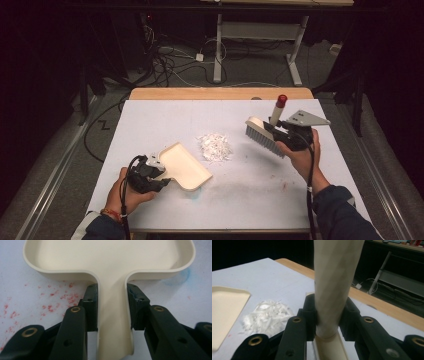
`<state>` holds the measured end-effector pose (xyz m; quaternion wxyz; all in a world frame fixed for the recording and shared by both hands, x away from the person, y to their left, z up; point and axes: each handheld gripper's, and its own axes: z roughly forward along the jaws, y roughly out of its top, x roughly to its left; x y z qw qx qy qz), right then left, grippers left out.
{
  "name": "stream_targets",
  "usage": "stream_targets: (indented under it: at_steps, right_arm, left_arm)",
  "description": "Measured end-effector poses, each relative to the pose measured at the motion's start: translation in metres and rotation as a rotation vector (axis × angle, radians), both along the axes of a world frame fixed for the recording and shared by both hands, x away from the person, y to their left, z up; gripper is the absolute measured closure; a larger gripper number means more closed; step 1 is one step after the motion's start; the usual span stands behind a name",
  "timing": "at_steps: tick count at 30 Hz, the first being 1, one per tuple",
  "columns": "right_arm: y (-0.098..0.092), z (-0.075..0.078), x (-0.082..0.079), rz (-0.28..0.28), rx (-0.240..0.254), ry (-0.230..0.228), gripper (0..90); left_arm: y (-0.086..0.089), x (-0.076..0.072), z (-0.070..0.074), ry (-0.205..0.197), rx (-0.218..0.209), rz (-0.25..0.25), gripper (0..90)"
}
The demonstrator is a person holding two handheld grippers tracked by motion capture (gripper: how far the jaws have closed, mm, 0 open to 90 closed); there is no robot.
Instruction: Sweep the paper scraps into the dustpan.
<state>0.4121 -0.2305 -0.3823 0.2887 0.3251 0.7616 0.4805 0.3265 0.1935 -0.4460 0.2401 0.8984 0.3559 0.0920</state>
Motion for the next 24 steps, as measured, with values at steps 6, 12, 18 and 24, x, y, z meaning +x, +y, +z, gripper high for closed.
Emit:
stream_targets:
  at_steps: [6, 12, 18, 24]
  right_arm:
    - [0.040, -0.004, 0.026, -0.011, -0.058, -0.020, 71.3]
    - [0.073, -0.014, 0.052, -0.024, -0.081, -0.015, 71.3]
    - [0.095, -0.023, 0.062, -0.020, -0.079, -0.020, 71.3]
    - [0.111, -0.036, 0.058, 0.023, -0.057, -0.011, 71.4]
  left_arm:
    - [0.000, 0.000, -0.002, 0.006, 0.002, 0.002, 63.3]
    - [0.001, 0.001, -0.003, 0.010, 0.002, -0.002, 63.3]
    - [0.001, 0.002, -0.006, 0.015, 0.002, -0.006, 63.3]
    - [0.000, 0.002, -0.006, 0.015, 0.009, -0.007, 63.3]
